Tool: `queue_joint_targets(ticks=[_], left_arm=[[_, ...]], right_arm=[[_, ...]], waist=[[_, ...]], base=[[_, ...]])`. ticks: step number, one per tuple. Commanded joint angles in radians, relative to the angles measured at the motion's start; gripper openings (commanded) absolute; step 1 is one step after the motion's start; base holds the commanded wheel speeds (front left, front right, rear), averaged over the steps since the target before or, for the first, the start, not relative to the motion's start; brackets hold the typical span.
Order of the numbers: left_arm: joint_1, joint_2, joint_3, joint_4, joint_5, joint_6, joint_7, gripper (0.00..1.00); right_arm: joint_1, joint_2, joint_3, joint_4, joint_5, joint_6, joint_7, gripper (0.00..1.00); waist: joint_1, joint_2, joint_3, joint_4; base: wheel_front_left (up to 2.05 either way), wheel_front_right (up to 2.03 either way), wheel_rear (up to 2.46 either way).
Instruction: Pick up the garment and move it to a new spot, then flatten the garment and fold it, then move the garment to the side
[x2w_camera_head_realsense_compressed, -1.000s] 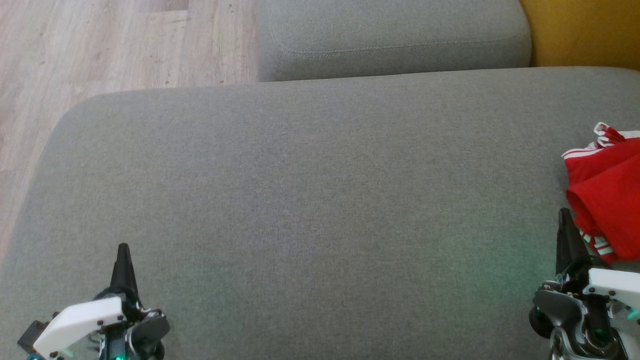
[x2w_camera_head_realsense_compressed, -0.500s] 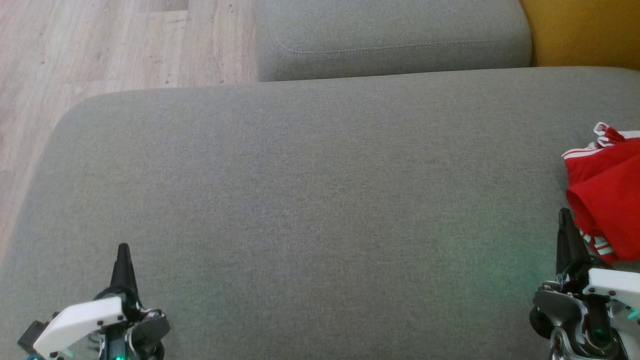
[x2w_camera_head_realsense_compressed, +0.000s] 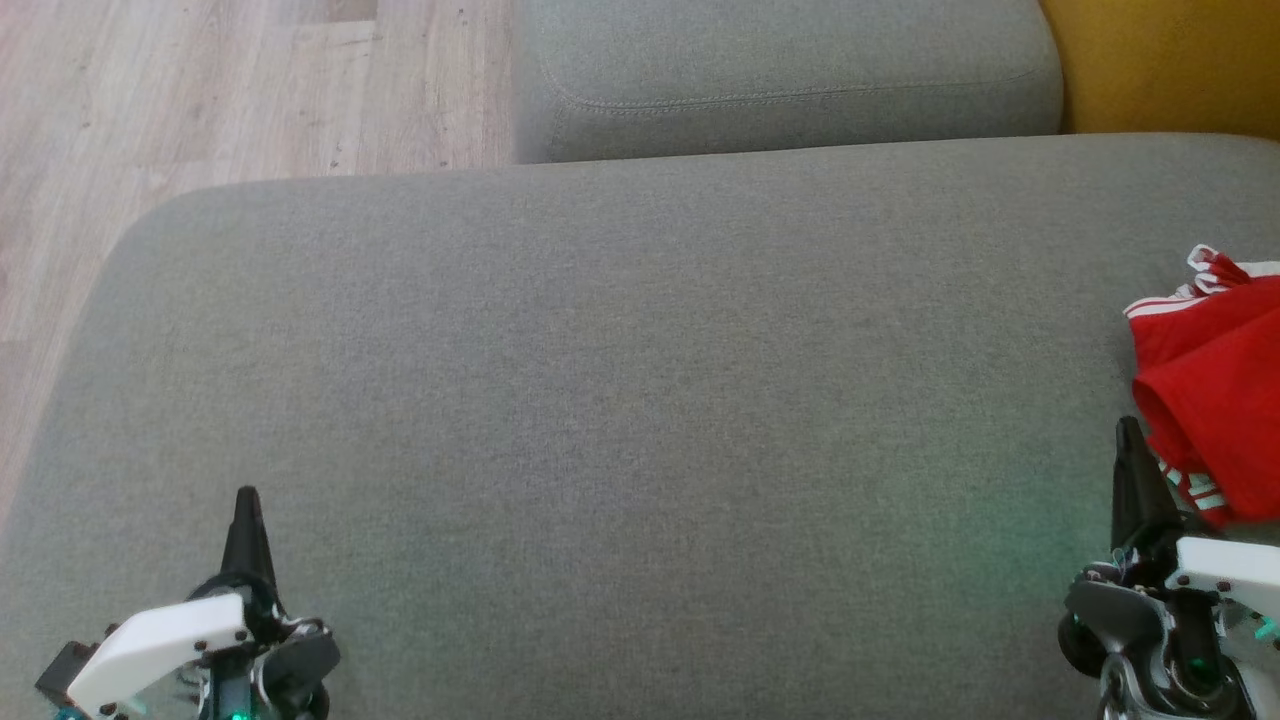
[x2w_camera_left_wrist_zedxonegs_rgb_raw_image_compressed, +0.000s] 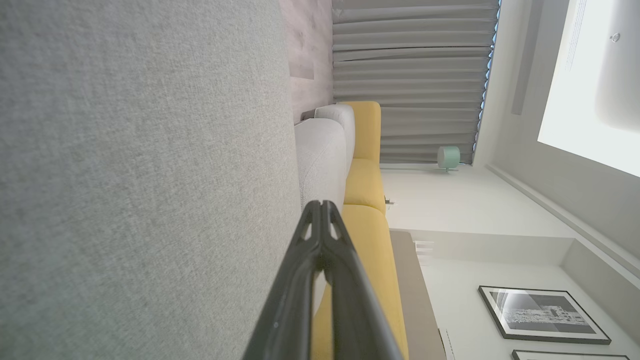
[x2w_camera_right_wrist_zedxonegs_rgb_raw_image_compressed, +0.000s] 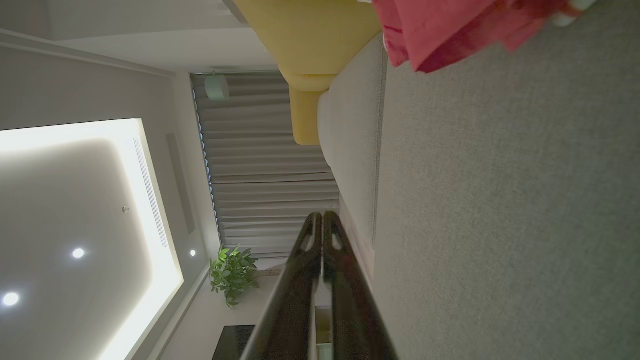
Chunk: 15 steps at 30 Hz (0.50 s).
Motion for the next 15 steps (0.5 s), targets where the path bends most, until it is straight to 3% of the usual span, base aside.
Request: queue_joint_targets(ticks=[1,15], left_arm=[[-0.048,0.004,0.040,-0.036,0.001,-0.007,0.005,0.00],[-0.048,0.004,0.041,-0.036,0.002,-0.007,0.006,0.00]], right_arm=[[-0.050,-0.005,0.017,-0.031,-0.007,-0.001,0.004,0.00],[-0.050,-0.004,0.014,-0.031,-0.009,-0.001,0.007,0.00]], waist=[[0.0000,0.0000,0.000,0.000],[0.0000,0.0000,0.000,0.000]], base=[[0.00,0.00,0.00],[0.00,0.00,0.00]])
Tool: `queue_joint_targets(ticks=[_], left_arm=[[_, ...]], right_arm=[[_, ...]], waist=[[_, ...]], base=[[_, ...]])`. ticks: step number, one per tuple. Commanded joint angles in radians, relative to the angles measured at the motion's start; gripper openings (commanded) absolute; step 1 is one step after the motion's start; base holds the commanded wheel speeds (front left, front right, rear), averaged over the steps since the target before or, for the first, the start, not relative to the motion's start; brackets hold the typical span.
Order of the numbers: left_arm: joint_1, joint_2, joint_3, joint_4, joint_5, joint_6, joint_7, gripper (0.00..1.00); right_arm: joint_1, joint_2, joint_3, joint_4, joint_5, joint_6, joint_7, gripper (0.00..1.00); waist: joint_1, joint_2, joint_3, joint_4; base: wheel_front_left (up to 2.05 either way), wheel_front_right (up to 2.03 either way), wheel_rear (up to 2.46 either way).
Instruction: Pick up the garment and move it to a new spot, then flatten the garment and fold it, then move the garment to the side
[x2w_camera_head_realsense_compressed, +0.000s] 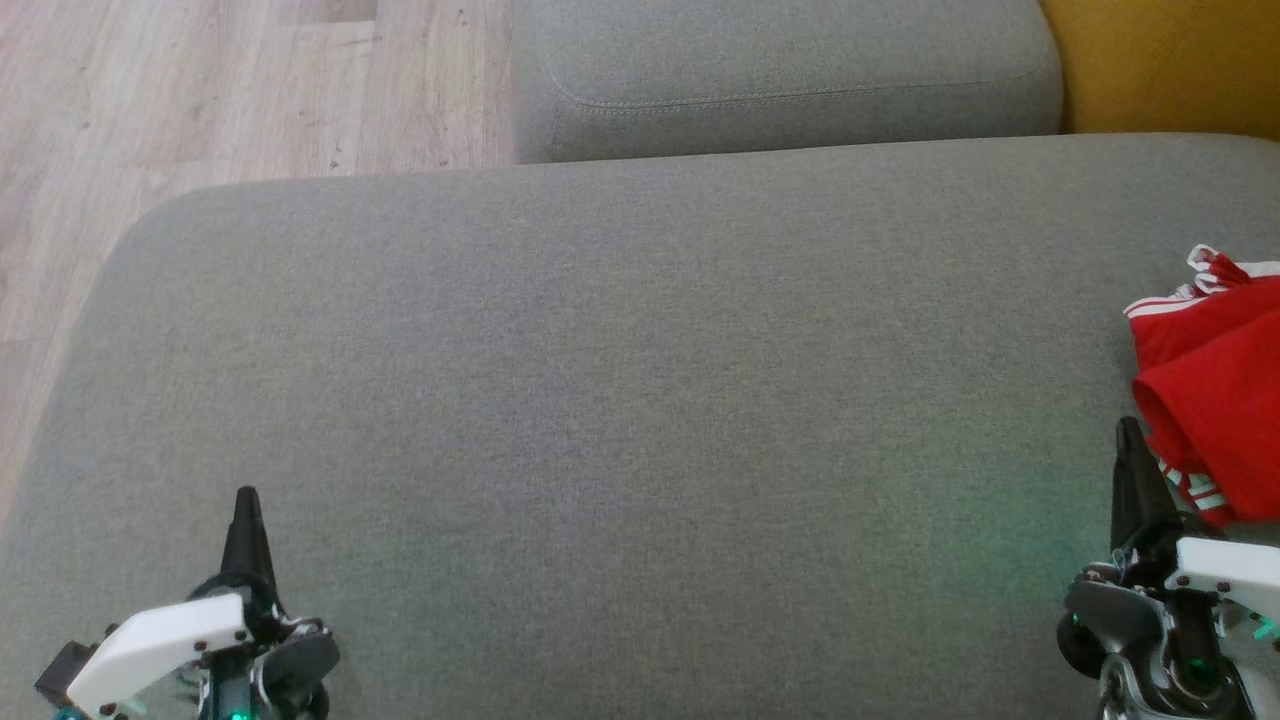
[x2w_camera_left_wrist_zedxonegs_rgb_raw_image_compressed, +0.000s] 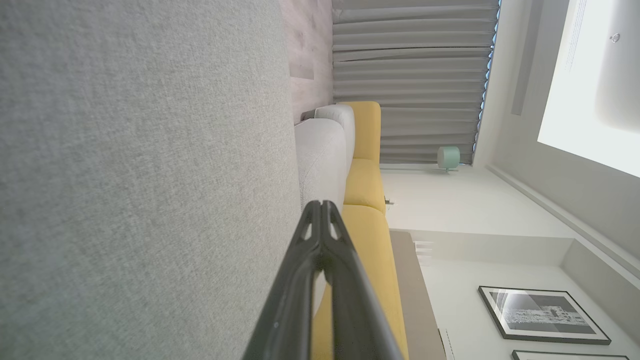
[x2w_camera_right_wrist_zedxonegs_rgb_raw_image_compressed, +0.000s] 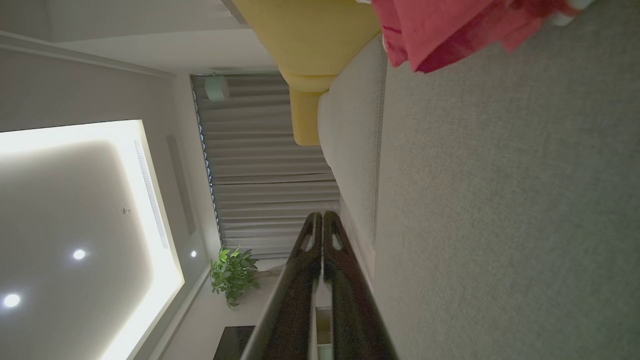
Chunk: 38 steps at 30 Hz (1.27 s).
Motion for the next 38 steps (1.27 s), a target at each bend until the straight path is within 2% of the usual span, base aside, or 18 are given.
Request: queue_joint_targets(ticks=[1,38], left_arm=[[-0.048,0.004,0.040,-0.036,0.002,-0.007,0.006,0.00],[-0.048,0.003,0.042,-0.036,0.003,-0.007,0.007,0.00]], right_arm=[[-0.050,-0.007,0.017,-0.031,-0.009,-0.001,0.006,0.00],[-0.050,-0.003,0.012,-0.030,-0.013,-0.001,0.010,0.00]], waist=[[0.0000,0.0000,0.000,0.000],[0.0000,0.0000,0.000,0.000]], base=[[0.00,0.00,0.00],[0.00,0.00,0.00]])
